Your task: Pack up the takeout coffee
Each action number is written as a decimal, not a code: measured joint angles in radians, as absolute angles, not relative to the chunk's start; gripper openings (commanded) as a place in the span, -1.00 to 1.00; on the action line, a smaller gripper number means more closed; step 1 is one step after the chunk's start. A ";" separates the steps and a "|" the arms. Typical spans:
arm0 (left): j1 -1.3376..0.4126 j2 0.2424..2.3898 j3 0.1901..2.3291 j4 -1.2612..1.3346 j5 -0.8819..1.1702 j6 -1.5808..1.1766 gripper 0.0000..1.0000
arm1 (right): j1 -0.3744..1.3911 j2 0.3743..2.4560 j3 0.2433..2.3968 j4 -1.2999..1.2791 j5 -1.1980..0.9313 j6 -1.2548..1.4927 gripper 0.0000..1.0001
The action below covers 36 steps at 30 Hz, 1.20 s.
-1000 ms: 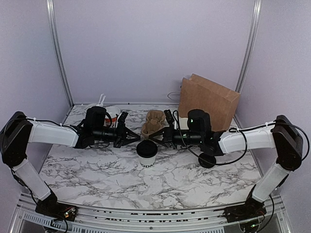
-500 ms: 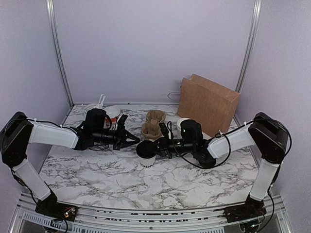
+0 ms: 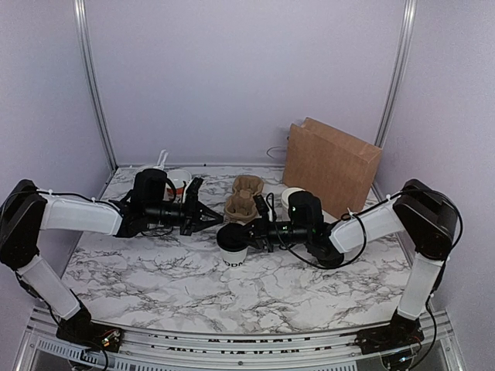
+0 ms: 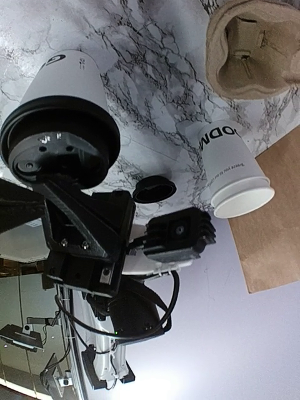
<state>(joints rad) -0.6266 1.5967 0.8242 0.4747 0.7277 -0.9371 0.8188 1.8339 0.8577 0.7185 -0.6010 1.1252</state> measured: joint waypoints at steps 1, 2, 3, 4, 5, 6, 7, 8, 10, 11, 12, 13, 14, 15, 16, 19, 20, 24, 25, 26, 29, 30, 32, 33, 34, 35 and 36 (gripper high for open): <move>-0.630 1.586 0.830 0.482 0.730 -0.946 -1.00 | 0.819 1.834 0.858 0.719 -0.601 1.125 -1.00; -0.632 1.581 0.833 0.492 0.732 -0.953 -1.00 | 0.819 1.834 0.858 0.719 -0.601 1.125 -1.00; -0.632 1.575 0.835 0.519 0.738 -0.966 -1.00 | 0.819 1.834 0.858 0.719 -0.601 1.125 -1.00; -0.633 1.574 0.835 0.538 0.743 -0.977 -1.00 | 0.819 1.834 0.858 0.719 -0.601 1.125 -1.00; -0.634 1.576 0.834 0.563 0.749 -0.990 -1.00 | 0.819 1.834 0.858 0.719 -0.601 1.125 -1.00; -0.634 1.584 0.832 0.590 0.754 -1.007 -1.00 | 0.819 1.834 0.858 0.719 -0.601 1.125 -1.00; -0.634 1.597 0.826 0.625 0.759 -1.023 -1.00 | 0.819 1.834 0.858 0.719 -0.601 1.125 -1.00; -0.634 1.615 0.812 0.666 0.763 -1.041 -1.00 | 0.819 1.834 0.858 0.719 -0.601 1.126 -1.00; -0.634 1.662 0.772 0.732 0.769 -1.075 -1.00 | 0.819 1.834 0.858 0.718 -0.601 1.125 -1.00; -0.634 1.694 0.744 0.759 0.770 -1.089 -1.00 | 0.819 1.834 0.858 0.718 -0.601 1.126 -1.00; -0.633 1.730 0.712 0.788 0.776 -1.116 -1.00 | 0.819 1.834 0.858 0.718 -0.601 1.125 -1.00; -0.628 1.747 0.698 0.847 0.789 -1.123 -1.00 | 0.819 1.834 0.857 0.720 -0.601 1.126 -1.00; -0.625 1.747 0.697 0.863 0.792 -1.128 -1.00 | 0.819 1.834 0.860 0.717 -0.600 1.126 -1.00; -0.624 1.747 0.689 0.877 0.790 -1.138 -1.00 | 0.819 1.834 0.860 0.716 -0.600 1.126 -1.00; -0.625 1.747 0.685 0.888 0.791 -1.142 -1.00 | 0.819 1.834 0.860 0.715 -0.601 1.126 -1.00; -0.625 1.743 0.683 0.890 0.793 -1.146 -1.00 | 0.819 1.834 0.860 0.714 -0.600 1.126 -1.00; -0.625 1.738 0.685 0.883 0.792 -1.147 -1.00 | 0.819 1.834 0.860 0.714 -0.600 1.126 -1.00; -0.625 1.697 0.695 0.831 0.793 -1.145 -1.00 | 0.819 1.834 0.860 0.714 -0.599 1.126 -1.00; -0.626 1.680 0.702 0.818 0.793 -1.145 -1.00 | 0.819 1.834 0.860 0.714 -0.599 1.126 -1.00; -0.627 1.662 0.713 0.806 0.793 -1.144 -1.00 | 0.819 1.834 0.860 0.714 -0.599 1.126 -1.00; -0.633 1.606 0.748 0.789 0.793 -1.140 -1.00 | 0.819 1.834 0.860 0.714 -0.598 1.126 -1.00; -0.636 1.589 0.757 0.788 0.793 -1.138 -1.00 | 0.819 1.834 0.860 0.714 -0.598 1.126 -1.00; -0.641 1.574 0.760 0.789 0.792 -1.137 -1.00 | 0.819 1.834 0.860 0.713 -0.597 1.126 -1.00; -0.644 1.572 0.759 0.788 0.792 -1.137 -1.00 | 0.819 1.834 0.860 0.713 -0.597 1.126 -1.00; -0.647 1.577 0.753 0.789 0.790 -1.136 -1.00 | 0.819 1.834 0.860 0.713 -0.597 1.126 -1.00; -0.652 1.584 0.742 0.792 0.787 -1.136 -1.00 | 0.819 1.834 0.860 0.713 -0.597 1.126 -1.00; -0.656 1.594 0.725 0.794 0.785 -1.135 -1.00 | 0.819 1.834 0.860 0.713 -0.597 1.126 -1.00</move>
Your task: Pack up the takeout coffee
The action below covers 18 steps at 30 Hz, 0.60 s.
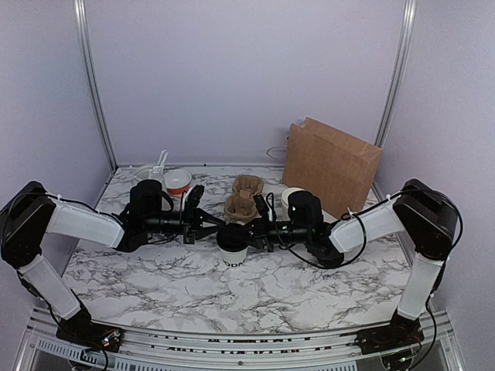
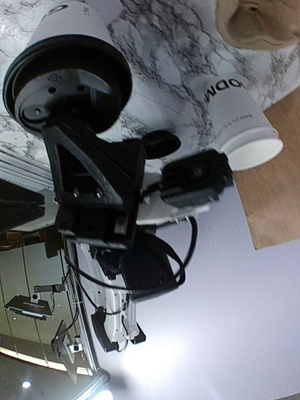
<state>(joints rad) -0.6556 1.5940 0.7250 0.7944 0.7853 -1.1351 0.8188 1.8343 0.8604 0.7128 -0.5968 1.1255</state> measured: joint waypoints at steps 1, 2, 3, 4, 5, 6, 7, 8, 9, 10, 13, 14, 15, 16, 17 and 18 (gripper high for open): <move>-0.659 1.611 0.707 0.795 0.785 -1.134 -1.00 | 0.819 1.834 0.860 0.712 -0.597 1.125 -1.00; -0.662 1.636 0.686 0.796 0.784 -1.133 -1.00 | 0.819 1.834 0.860 0.712 -0.597 1.125 -1.00; -0.665 1.661 0.667 0.794 0.784 -1.132 -1.00 | 0.819 1.834 0.861 0.712 -0.597 1.126 -1.00; -0.665 1.683 0.650 0.810 0.797 -1.137 -1.00 | 0.819 1.834 0.861 0.709 -0.596 1.125 -1.00; -0.666 1.692 0.641 0.833 0.806 -1.130 -1.00 | 0.819 1.834 0.861 0.710 -0.597 1.125 -1.00; -0.666 1.689 0.642 0.838 0.803 -1.126 -1.00 | 0.819 1.834 0.863 0.708 -0.597 1.125 -1.00; -0.666 1.689 0.641 0.839 0.802 -1.126 -1.00 | 0.819 1.835 0.863 0.708 -0.597 1.126 -1.00; -0.666 1.688 0.641 0.839 0.801 -1.124 -1.00 | 0.819 1.835 0.863 0.708 -0.597 1.126 -1.00; -0.666 1.686 0.641 0.837 0.799 -1.122 -1.00 | 0.819 1.835 0.863 0.708 -0.597 1.126 -1.00; -0.666 1.681 0.641 0.830 0.794 -1.119 -1.00 | 0.819 1.835 0.863 0.708 -0.597 1.126 -1.00; -0.667 1.653 0.645 0.780 0.782 -1.111 -1.00 | 0.819 1.835 0.863 0.708 -0.597 1.125 -1.00; -0.667 1.640 0.648 0.760 0.778 -1.108 -1.00 | 0.819 1.835 0.863 0.708 -0.597 1.126 -1.00; -0.667 1.625 0.656 0.738 0.775 -1.106 -1.00 | 0.819 1.835 0.863 0.708 -0.597 1.125 -1.00; -0.667 1.607 0.666 0.719 0.771 -1.102 -1.00 | 0.819 1.835 0.863 0.708 -0.597 1.126 -1.00; -0.667 1.590 0.677 0.703 0.766 -1.099 -1.00 | 0.819 1.835 0.863 0.707 -0.597 1.125 -1.00; -0.667 1.575 0.688 0.694 0.765 -1.095 -1.00 | 0.819 1.835 0.863 0.707 -0.597 1.125 -1.00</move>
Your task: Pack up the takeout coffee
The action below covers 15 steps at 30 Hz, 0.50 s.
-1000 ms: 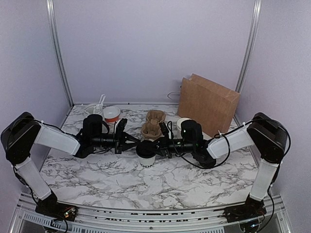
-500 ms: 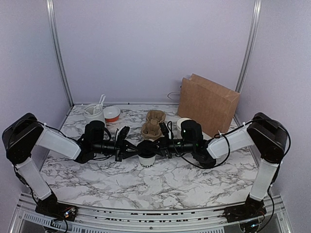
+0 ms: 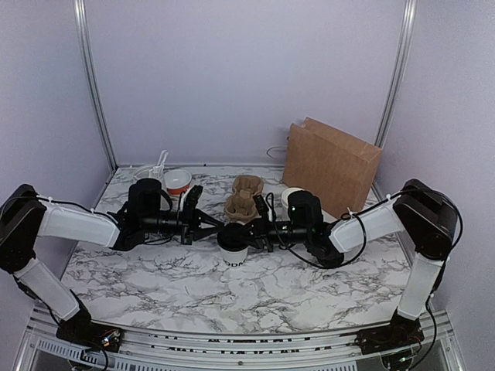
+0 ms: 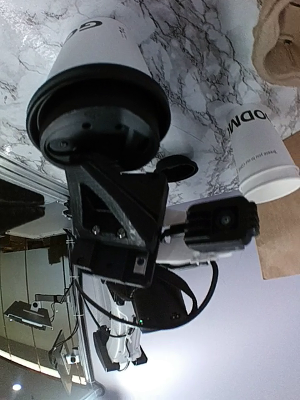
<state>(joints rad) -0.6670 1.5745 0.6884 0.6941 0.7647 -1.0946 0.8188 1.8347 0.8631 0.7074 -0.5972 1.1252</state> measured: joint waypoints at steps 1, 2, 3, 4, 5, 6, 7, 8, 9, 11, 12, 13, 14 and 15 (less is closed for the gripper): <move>-0.667 1.560 0.704 0.683 0.759 -1.092 -1.00 | 0.819 1.835 0.863 0.707 -0.597 1.125 -1.00; -0.667 1.551 0.722 0.675 0.758 -1.088 -1.00 | 0.819 1.835 0.863 0.707 -0.597 1.125 -1.00; -0.667 1.545 0.740 0.673 0.753 -1.084 -1.00 | 0.819 1.835 0.863 0.707 -0.597 1.125 -1.00; -0.667 1.544 0.759 0.672 0.750 -1.082 -1.00 | 0.819 1.835 0.863 0.707 -0.597 1.126 -1.00; -0.667 1.547 0.771 0.672 0.747 -1.080 -1.00 | 0.819 1.835 0.863 0.707 -0.597 1.126 -1.00; -0.667 1.553 0.780 0.672 0.744 -1.076 -1.00 | 0.819 1.835 0.863 0.707 -0.597 1.126 -1.00; -0.667 1.565 0.785 0.673 0.742 -1.072 -1.00 | 0.819 1.835 0.863 0.707 -0.597 1.125 -1.00; -0.667 1.582 0.789 0.673 0.739 -1.069 -1.00 | 0.819 1.835 0.863 0.707 -0.597 1.125 -1.00; -0.665 1.604 0.789 0.673 0.738 -1.065 -1.00 | 0.819 1.835 0.863 0.707 -0.597 1.125 -1.00; -0.661 1.669 0.788 0.666 0.733 -1.055 -1.00 | 0.819 1.835 0.863 0.707 -0.597 1.125 -1.00; -0.658 1.694 0.784 0.661 0.732 -1.052 -1.00 | 0.819 1.835 0.863 0.707 -0.597 1.126 -1.00; -0.652 1.723 0.773 0.665 0.738 -1.054 -1.00 | 0.819 1.835 0.863 0.707 -0.597 1.125 -1.00; -0.648 1.733 0.768 0.691 0.754 -1.051 -1.00 | 0.819 1.835 0.862 0.709 -0.597 1.125 -1.00; -0.644 1.733 0.770 0.695 0.751 -1.043 -1.00 | 0.819 1.834 0.862 0.709 -0.597 1.125 -1.00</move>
<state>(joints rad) -0.6437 1.7329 0.7704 0.6949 0.7509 -1.0431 0.8188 1.8343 0.8616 0.7086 -0.5968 1.1248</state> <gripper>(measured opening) 0.009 0.003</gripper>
